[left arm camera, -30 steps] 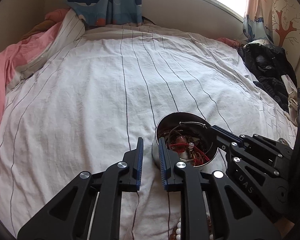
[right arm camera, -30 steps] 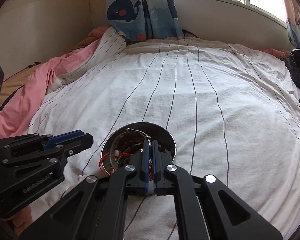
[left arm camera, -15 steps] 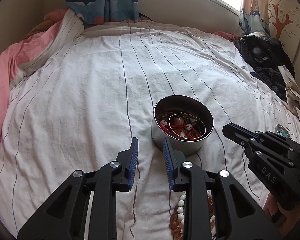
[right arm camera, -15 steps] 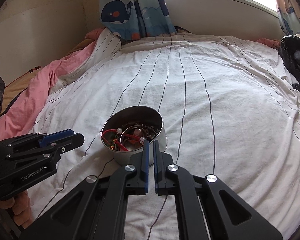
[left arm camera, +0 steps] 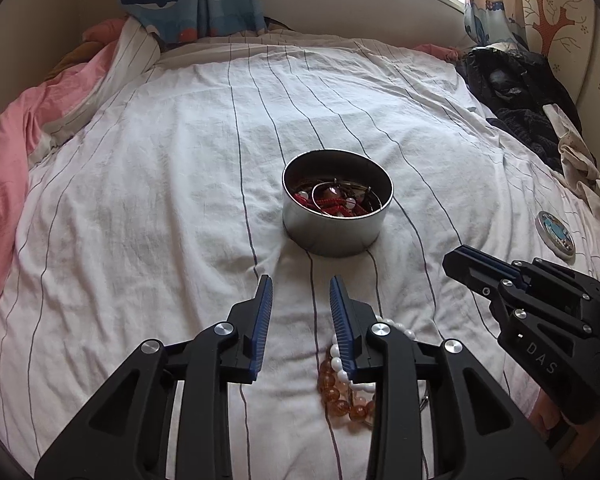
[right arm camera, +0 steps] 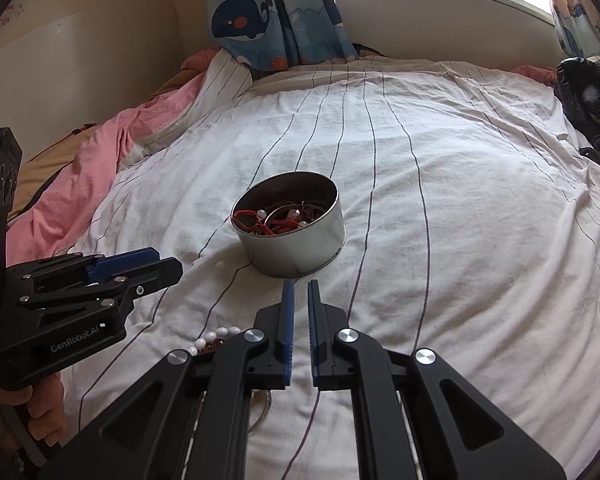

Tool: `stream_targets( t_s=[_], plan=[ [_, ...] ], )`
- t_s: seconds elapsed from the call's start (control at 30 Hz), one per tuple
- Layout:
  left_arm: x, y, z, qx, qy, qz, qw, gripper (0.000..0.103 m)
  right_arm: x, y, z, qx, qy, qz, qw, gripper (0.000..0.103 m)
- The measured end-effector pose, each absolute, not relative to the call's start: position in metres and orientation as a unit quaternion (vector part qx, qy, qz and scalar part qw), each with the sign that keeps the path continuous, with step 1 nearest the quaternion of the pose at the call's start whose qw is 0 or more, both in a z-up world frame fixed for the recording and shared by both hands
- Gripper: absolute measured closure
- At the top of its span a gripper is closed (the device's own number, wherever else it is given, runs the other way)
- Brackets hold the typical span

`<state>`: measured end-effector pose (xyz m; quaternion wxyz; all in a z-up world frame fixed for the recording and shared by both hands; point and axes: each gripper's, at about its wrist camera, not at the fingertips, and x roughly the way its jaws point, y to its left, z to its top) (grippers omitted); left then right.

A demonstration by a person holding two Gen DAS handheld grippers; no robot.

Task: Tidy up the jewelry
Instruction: 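Move both open grippers back to the bead bracelets on the sheet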

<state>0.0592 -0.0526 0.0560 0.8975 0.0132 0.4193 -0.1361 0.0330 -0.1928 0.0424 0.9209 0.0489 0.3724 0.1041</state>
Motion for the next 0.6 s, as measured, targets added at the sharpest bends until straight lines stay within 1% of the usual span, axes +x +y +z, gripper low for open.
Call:
stream_targets(
  t_s=[0.03, 0.1, 0.37, 0.6],
  plan=[
    [0.055, -0.053, 0.055, 0.015, 0.422, -0.136, 0.896, 0.074, 0.029, -0.195, 0.042, 0.051, 0.373, 0.103, 0.921, 0.089],
    [0.049, -0.055, 0.054, 0.019, 0.426, -0.137, 0.894, 0.074, 0.022, -0.2, 0.041, 0.056, 0.374, 0.101, 0.92, 0.086],
    [0.027, -0.062, 0.053, 0.032, 0.433, -0.132, 0.891, 0.072, 0.008, -0.199, 0.041, 0.035, 0.367, 0.089, 0.925, 0.082],
    [0.021, -0.063, 0.053, 0.035, 0.434, -0.122, 0.892, 0.068, 0.005, -0.196, 0.043, 0.021, 0.36, 0.087, 0.929, 0.08]
  ],
)
